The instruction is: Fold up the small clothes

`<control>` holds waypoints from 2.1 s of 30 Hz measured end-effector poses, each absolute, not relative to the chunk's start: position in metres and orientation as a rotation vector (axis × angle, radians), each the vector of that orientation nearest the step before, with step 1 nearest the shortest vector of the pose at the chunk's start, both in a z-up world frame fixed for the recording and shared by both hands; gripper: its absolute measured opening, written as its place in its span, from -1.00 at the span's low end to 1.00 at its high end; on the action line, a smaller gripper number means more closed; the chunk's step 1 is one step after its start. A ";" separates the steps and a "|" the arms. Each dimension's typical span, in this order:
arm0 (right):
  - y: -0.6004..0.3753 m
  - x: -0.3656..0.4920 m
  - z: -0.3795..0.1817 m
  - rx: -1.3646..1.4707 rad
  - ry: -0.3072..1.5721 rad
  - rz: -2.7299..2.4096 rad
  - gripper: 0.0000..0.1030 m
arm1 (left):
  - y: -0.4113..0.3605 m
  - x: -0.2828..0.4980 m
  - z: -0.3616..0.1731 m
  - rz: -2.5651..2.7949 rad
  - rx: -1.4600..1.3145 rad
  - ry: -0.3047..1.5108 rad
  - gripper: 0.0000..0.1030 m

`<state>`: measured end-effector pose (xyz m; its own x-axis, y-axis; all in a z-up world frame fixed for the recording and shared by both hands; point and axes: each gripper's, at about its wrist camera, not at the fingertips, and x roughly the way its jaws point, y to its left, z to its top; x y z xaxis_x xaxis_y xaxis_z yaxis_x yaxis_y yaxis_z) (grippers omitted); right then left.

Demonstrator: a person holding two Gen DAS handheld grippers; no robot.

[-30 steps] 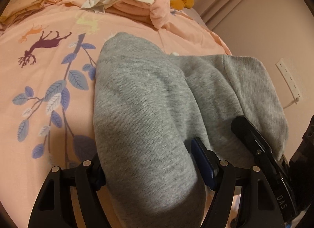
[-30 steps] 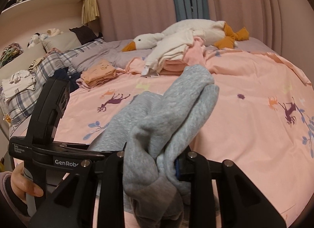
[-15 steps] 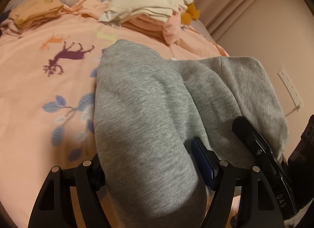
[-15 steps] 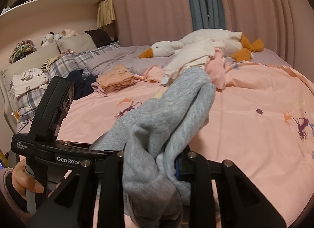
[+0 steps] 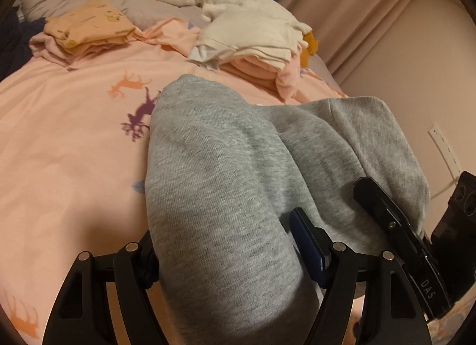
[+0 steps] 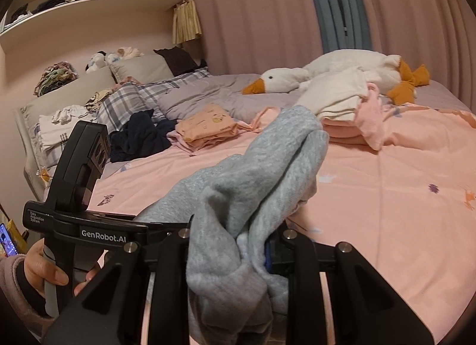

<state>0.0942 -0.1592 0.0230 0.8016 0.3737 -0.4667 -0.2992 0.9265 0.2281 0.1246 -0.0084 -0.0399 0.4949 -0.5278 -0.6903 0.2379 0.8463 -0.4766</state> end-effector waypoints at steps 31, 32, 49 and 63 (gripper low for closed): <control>-0.136 0.137 -0.001 0.208 0.575 0.429 -0.51 | 0.010 0.156 -0.056 -0.418 -0.311 0.966 0.45; -0.137 0.138 -0.003 0.207 0.579 0.427 -0.51 | 0.010 0.156 -0.057 -0.417 -0.309 0.970 0.45; -0.158 0.131 -0.035 0.325 0.698 0.366 -0.44 | 0.008 0.156 -0.076 -0.359 -0.266 1.034 0.45; -0.172 0.133 -0.052 0.405 0.769 0.359 -0.41 | 0.009 0.156 -0.079 -0.354 -0.251 1.046 0.45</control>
